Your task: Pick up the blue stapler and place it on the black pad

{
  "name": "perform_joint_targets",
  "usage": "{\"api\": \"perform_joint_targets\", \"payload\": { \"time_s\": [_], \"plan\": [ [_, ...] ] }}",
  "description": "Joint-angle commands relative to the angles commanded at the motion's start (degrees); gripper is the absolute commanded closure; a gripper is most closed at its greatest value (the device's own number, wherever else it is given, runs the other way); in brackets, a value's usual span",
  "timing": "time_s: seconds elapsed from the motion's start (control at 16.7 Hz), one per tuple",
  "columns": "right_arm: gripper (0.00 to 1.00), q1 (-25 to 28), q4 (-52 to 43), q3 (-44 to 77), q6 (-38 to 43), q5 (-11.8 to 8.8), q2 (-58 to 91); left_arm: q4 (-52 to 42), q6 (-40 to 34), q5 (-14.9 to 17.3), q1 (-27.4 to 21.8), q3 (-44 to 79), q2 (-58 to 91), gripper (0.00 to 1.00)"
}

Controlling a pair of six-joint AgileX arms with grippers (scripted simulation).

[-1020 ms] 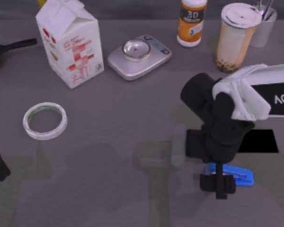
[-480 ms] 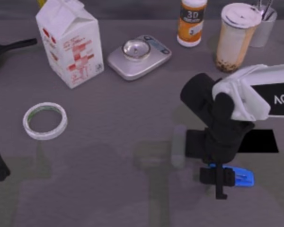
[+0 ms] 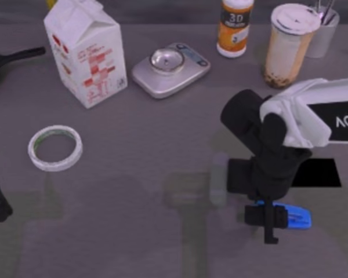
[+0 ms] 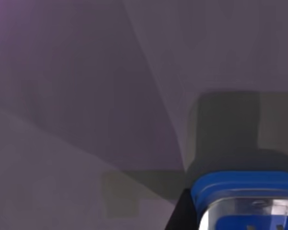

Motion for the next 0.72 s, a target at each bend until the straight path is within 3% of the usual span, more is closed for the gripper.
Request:
{"api": "perform_joint_targets", "payload": {
  "time_s": [0.48, 0.72],
  "plan": [
    [1.00, 0.38, -18.05, 10.82, -0.32, -0.04, -6.17, 0.00, 0.00, 0.00, 0.00, 0.00, 0.00, 0.00],
    [1.00, 0.37, -21.34, 13.15, -0.24, -0.04, -8.15, 0.00, 0.00, 0.00, 0.00, 0.00, 0.00, 0.00]
  ]
}}
